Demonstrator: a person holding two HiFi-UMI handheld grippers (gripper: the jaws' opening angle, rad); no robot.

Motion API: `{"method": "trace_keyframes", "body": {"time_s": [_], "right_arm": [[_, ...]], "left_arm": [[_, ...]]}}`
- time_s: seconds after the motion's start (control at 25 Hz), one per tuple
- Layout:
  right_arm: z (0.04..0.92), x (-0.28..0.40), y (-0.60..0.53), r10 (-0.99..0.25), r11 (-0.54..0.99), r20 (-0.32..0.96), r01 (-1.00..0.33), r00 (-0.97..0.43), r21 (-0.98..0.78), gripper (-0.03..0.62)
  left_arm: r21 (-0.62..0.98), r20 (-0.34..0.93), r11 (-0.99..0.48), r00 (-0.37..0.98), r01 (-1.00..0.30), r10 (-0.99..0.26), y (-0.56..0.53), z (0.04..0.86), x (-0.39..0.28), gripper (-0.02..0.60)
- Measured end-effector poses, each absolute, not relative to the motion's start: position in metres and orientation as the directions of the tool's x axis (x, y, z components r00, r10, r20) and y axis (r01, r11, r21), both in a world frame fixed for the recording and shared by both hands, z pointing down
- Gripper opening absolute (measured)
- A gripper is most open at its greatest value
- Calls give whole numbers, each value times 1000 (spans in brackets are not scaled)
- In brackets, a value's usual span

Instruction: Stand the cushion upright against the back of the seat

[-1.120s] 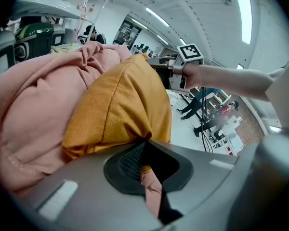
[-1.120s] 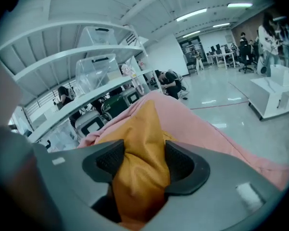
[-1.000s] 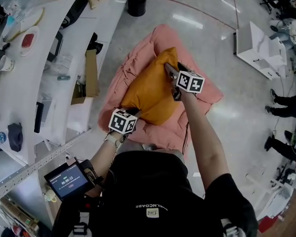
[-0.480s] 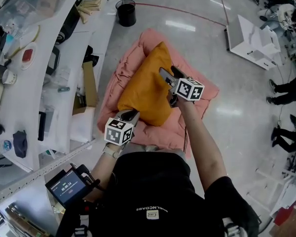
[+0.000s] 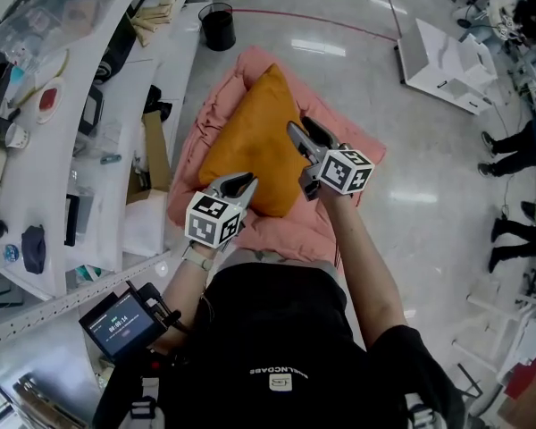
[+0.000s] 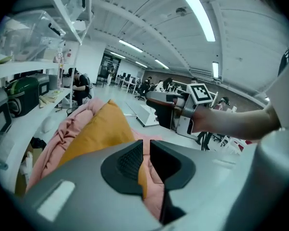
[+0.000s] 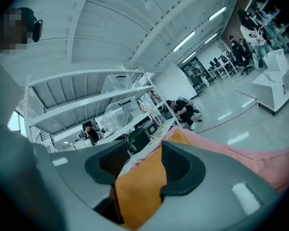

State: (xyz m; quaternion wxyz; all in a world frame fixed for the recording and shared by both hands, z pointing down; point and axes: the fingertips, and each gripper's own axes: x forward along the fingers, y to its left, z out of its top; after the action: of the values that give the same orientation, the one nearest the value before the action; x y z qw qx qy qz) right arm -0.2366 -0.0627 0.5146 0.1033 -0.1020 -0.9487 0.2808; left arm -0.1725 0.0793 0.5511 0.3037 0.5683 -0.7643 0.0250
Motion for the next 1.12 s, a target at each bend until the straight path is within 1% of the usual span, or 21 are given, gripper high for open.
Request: {"method": "trace_keyframes", "body": {"time_s": [0.24,0.44,0.76,0.96,1.12], "right_arm": [[484,-190,-72,227,834,101,140,-969,-533,197],[467,-153,-86,183,819,61,118,-981,-562,195],[462,-108,-96,139,809,59,79,-989,-583,195],[455,-79,-105,91,811,41,50,-995,-583,176],[452,-52,-121,42,815,37,12,-998,-579,160]], "left_arm": [[300,471,304,-137,-904,-871,50,535,-150,45],[307,466,258,-92,-916,-880,29,529,-124,43],[300,460,196,-38,-934,-887,7,517,-96,43],[297,455,148,3,-943,-891,-8,511,-80,35],[293,453,81,64,-953,-889,-31,507,-62,34]]}}
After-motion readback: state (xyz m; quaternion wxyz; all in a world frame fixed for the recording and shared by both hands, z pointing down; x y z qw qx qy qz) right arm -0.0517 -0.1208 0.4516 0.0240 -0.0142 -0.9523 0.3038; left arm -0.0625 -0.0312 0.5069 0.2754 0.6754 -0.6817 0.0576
